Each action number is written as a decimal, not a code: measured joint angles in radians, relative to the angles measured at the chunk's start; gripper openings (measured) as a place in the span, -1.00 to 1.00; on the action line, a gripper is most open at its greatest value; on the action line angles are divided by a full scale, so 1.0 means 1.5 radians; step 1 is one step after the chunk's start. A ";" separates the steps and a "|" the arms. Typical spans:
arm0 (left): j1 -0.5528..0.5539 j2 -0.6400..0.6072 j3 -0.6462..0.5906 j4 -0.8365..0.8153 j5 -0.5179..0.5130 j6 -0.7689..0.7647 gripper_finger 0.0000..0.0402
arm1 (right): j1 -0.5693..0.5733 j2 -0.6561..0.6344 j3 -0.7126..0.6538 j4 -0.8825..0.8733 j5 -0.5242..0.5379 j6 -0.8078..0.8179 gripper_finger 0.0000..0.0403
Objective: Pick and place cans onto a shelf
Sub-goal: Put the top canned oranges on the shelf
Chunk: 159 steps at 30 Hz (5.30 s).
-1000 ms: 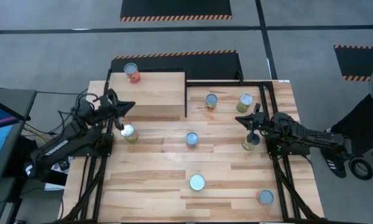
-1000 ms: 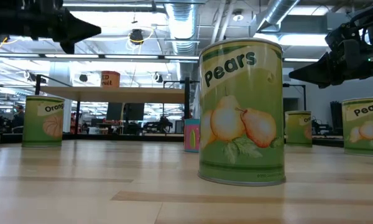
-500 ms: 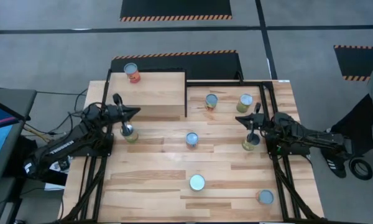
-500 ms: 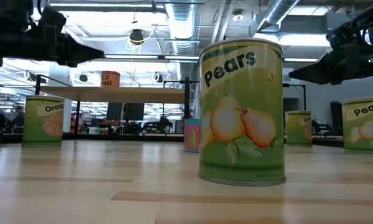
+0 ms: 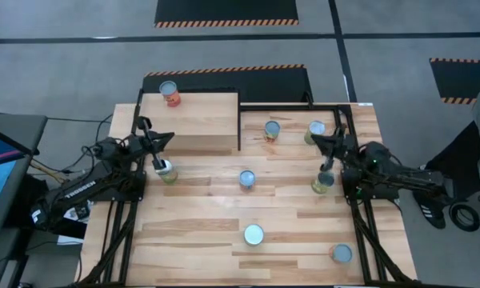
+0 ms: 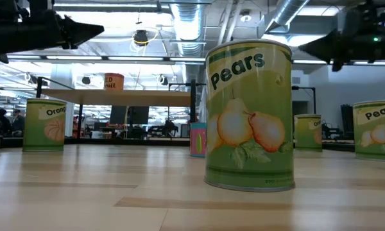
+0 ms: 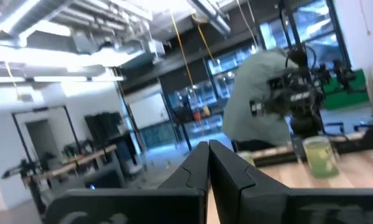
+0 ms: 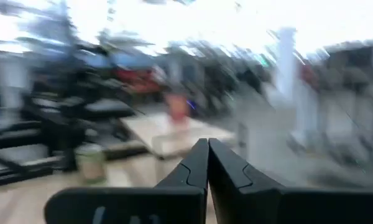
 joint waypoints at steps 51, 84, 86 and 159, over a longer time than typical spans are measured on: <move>0.000 0.001 0.000 -0.051 -0.050 0.036 -0.99 | -0.293 0.873 0.594 -0.712 -0.006 0.138 -0.66; 0.000 0.000 0.000 -0.076 -0.077 0.052 -0.99 | -0.170 0.874 0.945 -0.916 -0.012 -0.030 -0.96; 0.000 0.000 0.000 -0.076 -0.087 0.062 -0.99 | -0.153 0.874 0.992 -0.909 -0.011 -0.064 -0.97; 0.000 0.001 0.000 -0.095 -0.082 0.042 -0.99 | -0.056 1.385 1.460 -0.646 -0.173 -0.625 -0.74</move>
